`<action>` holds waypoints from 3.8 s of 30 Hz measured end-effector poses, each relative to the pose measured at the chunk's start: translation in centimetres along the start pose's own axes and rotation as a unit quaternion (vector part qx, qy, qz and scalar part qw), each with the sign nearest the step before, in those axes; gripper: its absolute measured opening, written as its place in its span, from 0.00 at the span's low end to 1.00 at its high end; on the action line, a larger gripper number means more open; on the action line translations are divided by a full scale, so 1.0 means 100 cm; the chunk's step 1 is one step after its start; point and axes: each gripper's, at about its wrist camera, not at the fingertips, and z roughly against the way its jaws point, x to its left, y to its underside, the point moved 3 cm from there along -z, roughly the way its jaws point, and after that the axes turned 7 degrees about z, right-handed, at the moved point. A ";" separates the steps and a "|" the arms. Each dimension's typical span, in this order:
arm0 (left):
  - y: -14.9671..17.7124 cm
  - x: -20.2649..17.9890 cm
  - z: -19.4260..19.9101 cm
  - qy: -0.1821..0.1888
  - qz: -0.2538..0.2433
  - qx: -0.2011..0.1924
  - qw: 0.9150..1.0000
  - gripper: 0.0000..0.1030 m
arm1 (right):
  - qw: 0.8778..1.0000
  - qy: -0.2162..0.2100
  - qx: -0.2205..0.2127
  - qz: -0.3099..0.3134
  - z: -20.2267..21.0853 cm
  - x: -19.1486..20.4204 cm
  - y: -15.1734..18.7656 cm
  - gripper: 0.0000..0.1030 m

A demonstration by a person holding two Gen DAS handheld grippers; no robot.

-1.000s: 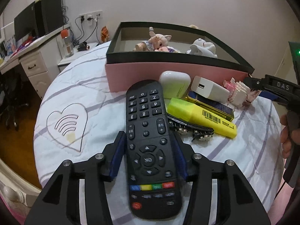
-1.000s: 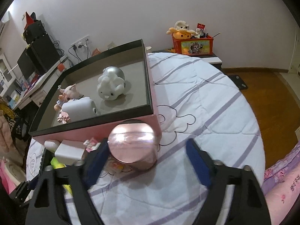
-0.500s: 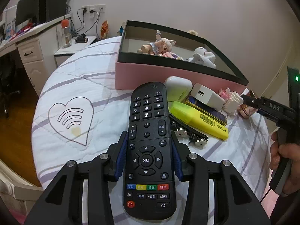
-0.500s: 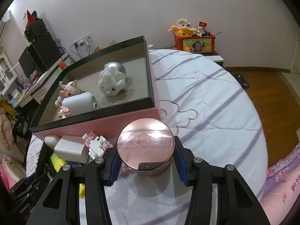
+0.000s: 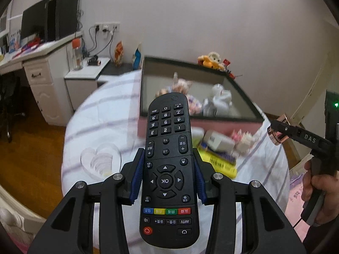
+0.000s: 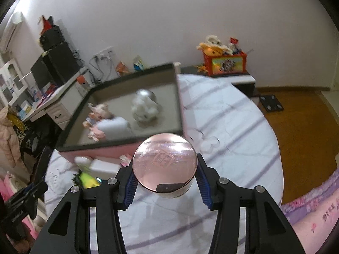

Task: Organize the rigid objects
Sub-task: 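Lift the remote with the left tool while the right tool carries the rose-gold tin to the box, then lower the remote and tin into the box and open both tools, then withdraw both tools from the box toward the remaining objects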

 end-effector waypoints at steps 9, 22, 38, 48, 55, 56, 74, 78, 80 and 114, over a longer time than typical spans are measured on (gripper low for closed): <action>-0.096 -0.022 -0.039 0.022 -0.023 -0.014 0.999 0.41 | 0.998 -0.026 -0.024 0.060 -0.021 0.036 -0.079 0.49; -0.157 -0.016 -0.165 0.005 -0.010 0.055 0.998 0.41 | 0.995 0.000 0.049 0.088 -0.144 0.019 -0.150 0.49; -0.149 -0.017 -0.196 -0.048 -0.023 0.090 0.995 0.65 | 0.986 0.019 0.108 0.125 -0.195 0.020 -0.144 0.54; -0.149 -0.029 -0.178 -0.055 -0.041 0.080 0.994 0.97 | 0.989 0.022 0.095 0.109 -0.178 0.019 -0.145 0.79; -0.146 -0.027 -0.135 -0.059 -0.043 0.049 0.996 0.99 | 0.993 0.012 0.076 0.091 -0.134 0.019 -0.138 0.80; -0.145 -0.028 -0.128 -0.059 -0.046 0.044 0.996 0.99 | 0.993 0.011 0.070 0.091 -0.124 0.021 -0.134 0.80; -0.066 -0.062 0.019 -0.025 -0.059 -0.022 0.998 1.00 | 0.998 0.023 0.003 0.064 0.045 0.048 -0.028 0.80; -0.049 -0.064 0.042 -0.024 -0.054 -0.031 0.998 1.00 | 0.998 0.018 -0.005 0.053 0.068 0.050 -0.008 0.80; -0.039 -0.063 0.052 -0.027 -0.053 -0.034 0.998 1.00 | 0.998 0.019 -0.009 0.051 0.078 0.052 0.002 0.80; 0.023 -0.033 0.030 -0.074 -0.037 0.016 0.996 1.00 | 0.998 0.023 0.031 0.044 0.061 0.044 0.052 0.80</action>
